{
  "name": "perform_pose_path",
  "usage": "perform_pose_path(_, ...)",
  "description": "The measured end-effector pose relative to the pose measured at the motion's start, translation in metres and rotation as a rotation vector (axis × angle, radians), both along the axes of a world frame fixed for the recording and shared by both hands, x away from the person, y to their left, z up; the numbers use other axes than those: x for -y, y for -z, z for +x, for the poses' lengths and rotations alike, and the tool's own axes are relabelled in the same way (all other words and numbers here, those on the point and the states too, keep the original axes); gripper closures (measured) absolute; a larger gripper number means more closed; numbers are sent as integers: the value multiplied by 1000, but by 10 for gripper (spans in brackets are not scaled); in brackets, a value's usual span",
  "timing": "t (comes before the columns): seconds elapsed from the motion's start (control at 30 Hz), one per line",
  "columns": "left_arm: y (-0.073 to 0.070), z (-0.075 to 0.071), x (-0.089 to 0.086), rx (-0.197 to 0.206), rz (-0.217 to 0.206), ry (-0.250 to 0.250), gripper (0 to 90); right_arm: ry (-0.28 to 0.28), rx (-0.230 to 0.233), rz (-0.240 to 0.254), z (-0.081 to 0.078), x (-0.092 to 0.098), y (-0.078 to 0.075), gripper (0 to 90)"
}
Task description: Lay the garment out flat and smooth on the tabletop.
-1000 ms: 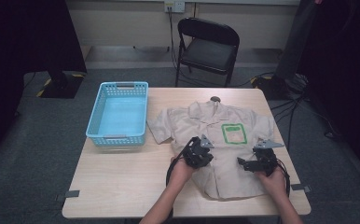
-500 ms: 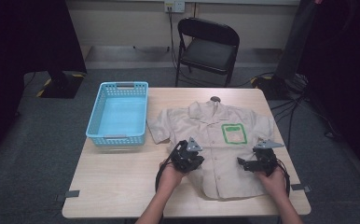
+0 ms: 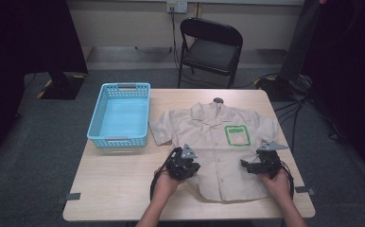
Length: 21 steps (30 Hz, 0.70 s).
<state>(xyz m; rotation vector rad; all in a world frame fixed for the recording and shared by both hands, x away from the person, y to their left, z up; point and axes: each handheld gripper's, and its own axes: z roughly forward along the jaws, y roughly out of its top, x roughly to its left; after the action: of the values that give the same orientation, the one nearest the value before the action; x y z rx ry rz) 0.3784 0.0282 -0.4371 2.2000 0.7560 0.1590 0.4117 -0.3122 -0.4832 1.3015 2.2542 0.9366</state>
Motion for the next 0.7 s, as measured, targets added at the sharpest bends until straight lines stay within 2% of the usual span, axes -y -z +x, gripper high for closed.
perform_pose_path(0.5,1,-6,-6,-20,-8,19,867,-1,0,0,0,0,0,138)
perform_pose_path(0.7,-3,-7,-6,-15,-10,35,867,-3,-1,0,0,0,0,136)
